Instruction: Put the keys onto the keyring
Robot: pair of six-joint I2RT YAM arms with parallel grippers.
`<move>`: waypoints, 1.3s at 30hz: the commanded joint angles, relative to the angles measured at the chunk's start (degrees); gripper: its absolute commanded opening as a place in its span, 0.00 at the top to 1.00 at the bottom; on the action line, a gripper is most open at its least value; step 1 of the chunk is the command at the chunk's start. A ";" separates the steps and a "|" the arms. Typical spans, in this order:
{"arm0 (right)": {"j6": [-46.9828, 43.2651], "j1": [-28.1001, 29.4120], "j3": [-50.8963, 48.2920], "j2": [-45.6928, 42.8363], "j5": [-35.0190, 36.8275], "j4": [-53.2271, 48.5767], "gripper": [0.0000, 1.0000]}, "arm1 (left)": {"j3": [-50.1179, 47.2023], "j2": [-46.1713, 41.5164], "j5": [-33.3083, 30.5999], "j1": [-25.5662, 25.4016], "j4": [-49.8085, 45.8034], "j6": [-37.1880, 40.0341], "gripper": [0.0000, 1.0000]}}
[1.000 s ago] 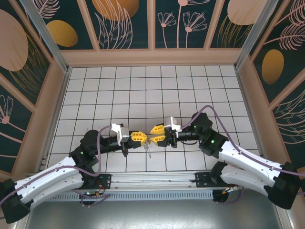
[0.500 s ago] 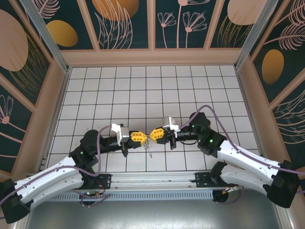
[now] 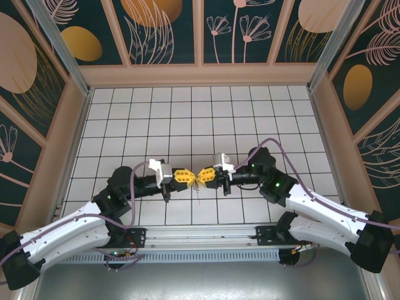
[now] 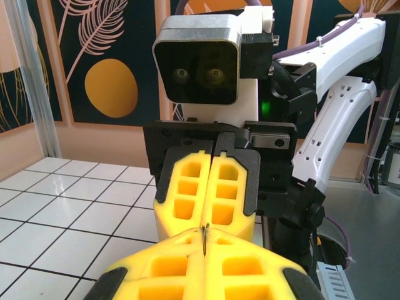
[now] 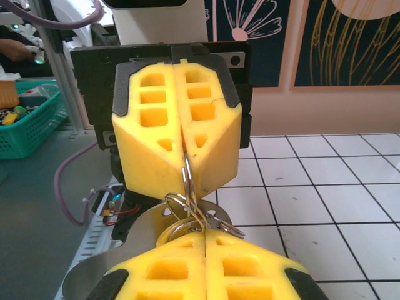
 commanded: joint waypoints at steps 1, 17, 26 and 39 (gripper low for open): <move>0.14 -0.36 -0.12 -2.72 3.96 1.42 0.88 | 2.48 0.93 -0.70 -0.45 -0.12 1.77 1.00; 0.88 -0.53 0.02 -6.01 6.79 0.07 0.51 | 5.10 2.75 -0.86 -0.47 -0.99 0.72 1.00; 1.37 -0.62 -0.27 -5.91 7.51 0.40 0.45 | 5.16 3.59 -0.31 -0.46 -0.42 0.42 1.00; 2.24 -0.61 -1.17 -5.11 5.50 1.79 0.38 | 4.63 2.23 -0.26 -0.45 -0.76 1.04 1.00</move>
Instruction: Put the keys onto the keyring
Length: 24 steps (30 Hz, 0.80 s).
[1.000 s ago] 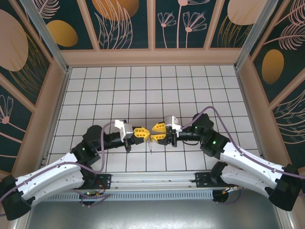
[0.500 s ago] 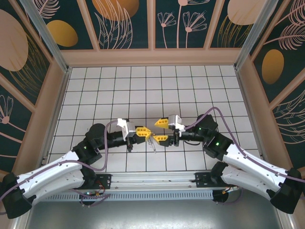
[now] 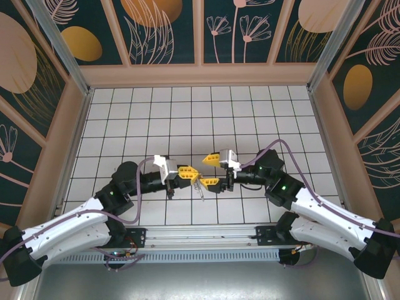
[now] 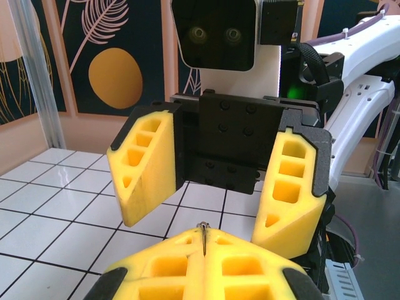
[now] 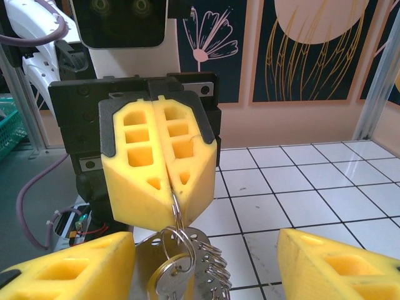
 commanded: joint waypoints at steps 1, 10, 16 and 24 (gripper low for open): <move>0.82 -0.32 -0.70 -0.47 -1.87 2.39 0.38 | 1.94 -0.89 0.25 -0.45 0.42 0.52 1.00; 1.39 -0.42 0.24 0.97 -2.74 2.65 0.29 | 0.71 -3.31 0.03 -0.43 1.19 -0.60 1.00; 2.43 -0.35 -0.56 0.43 -1.72 3.68 0.28 | -0.81 -3.59 1.77 -0.40 3.73 -0.95 1.00; 1.04 -0.36 -2.01 1.21 -4.29 5.27 0.31 | -3.72 -5.49 3.39 -0.44 5.78 -2.03 1.00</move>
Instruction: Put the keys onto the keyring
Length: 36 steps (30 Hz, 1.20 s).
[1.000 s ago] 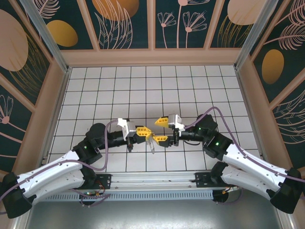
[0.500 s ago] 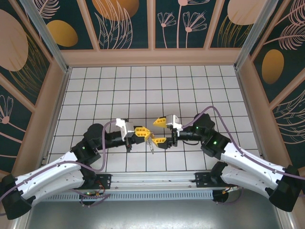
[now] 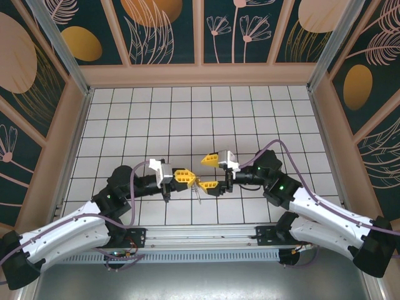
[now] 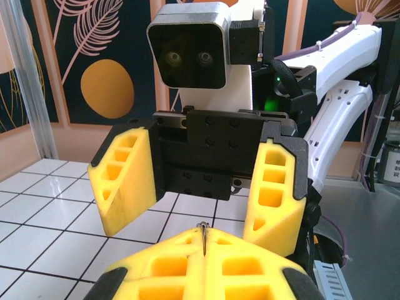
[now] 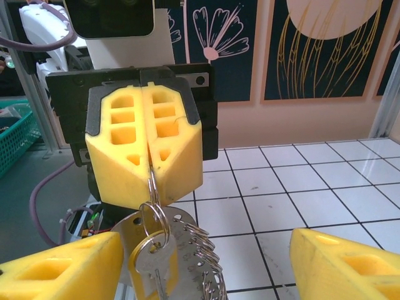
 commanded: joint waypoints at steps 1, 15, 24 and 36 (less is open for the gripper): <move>-0.47 -0.31 -0.48 0.27 -2.96 2.72 0.31 | -0.87 -2.07 1.77 -0.46 4.20 -1.43 1.00; 1.55 -0.23 -1.43 1.82 -10.52 8.44 0.45 | -2.93 -2.61 3.32 -0.44 6.85 -2.62 1.00; 1.87 0.34 -0.11 4.26 -12.05 9.96 0.52 | -2.69 -1.76 3.61 -0.44 6.67 -2.30 1.00; 2.03 0.93 0.91 6.54 -12.71 11.55 0.67 | -2.69 -1.76 3.54 -0.46 6.14 -2.33 1.00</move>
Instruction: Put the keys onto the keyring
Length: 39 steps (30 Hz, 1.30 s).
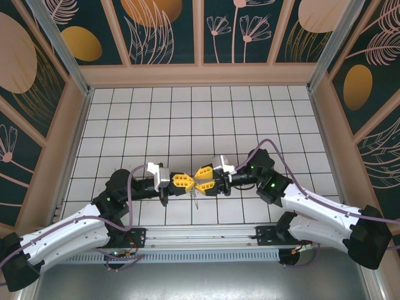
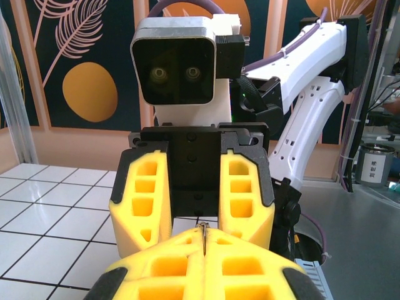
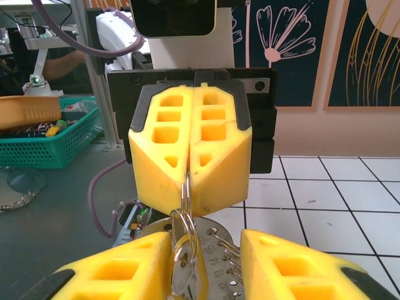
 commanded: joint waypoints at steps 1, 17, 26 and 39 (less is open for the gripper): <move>0.30 0.54 1.85 0.06 -1.30 2.94 0.68 | 0.06 -0.23 0.73 -0.48 3.07 -0.33 1.00; 0.17 0.61 2.02 -0.51 -0.26 3.25 0.78 | 1.02 0.29 0.60 -0.44 1.30 0.20 1.00; -0.39 0.65 1.79 -1.31 1.69 3.12 0.97 | 2.35 1.48 0.32 -0.49 -0.91 0.90 1.00; -5.02 0.63 4.88 -1.39 3.55 -6.41 1.00 | 7.07 2.78 -2.84 -0.42 -13.50 4.32 0.97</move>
